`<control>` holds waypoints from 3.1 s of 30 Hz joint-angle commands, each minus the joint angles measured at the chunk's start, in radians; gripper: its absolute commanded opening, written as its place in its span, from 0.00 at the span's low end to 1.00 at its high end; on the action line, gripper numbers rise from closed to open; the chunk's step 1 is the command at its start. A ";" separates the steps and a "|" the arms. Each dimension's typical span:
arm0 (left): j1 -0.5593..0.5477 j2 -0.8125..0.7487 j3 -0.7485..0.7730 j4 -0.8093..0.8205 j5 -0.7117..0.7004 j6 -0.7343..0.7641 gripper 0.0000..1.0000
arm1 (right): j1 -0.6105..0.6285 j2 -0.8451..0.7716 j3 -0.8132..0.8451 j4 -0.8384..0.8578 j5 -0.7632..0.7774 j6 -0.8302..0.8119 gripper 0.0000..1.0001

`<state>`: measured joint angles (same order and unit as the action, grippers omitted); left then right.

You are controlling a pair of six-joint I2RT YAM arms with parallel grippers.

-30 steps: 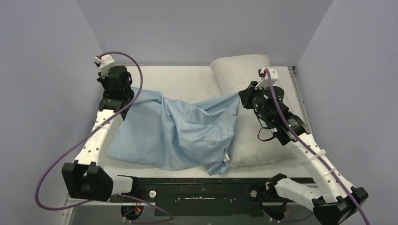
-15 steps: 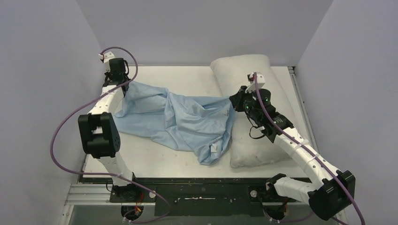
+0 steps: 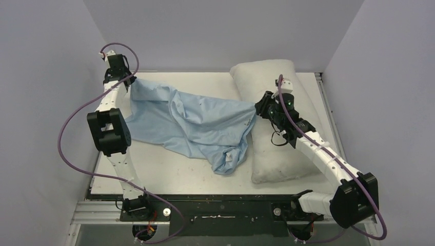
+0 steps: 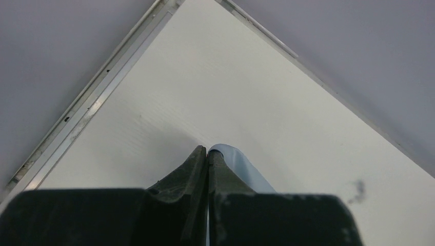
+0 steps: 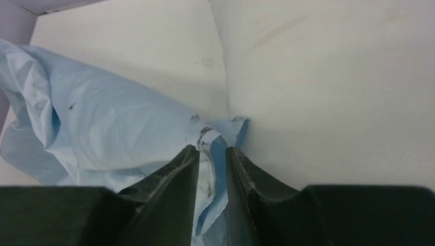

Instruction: Put the pillow into the pillowcase

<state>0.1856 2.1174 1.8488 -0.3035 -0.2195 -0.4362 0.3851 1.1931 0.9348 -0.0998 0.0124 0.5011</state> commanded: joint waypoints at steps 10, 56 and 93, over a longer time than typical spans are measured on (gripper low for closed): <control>0.013 -0.021 -0.078 0.093 0.178 -0.023 0.00 | 0.090 0.106 -0.038 0.123 -0.191 -0.029 0.49; 0.030 -0.009 -0.109 0.124 0.220 -0.041 0.00 | 0.249 0.318 -0.070 0.187 0.039 0.109 0.00; 0.227 0.063 0.422 0.000 0.559 -0.394 0.00 | -0.156 0.046 0.445 0.025 -0.491 -0.200 0.00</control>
<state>0.3641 2.2322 2.3108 -0.2634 0.3515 -0.8360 0.1818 1.3888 1.5410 -0.0887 -0.3412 0.3031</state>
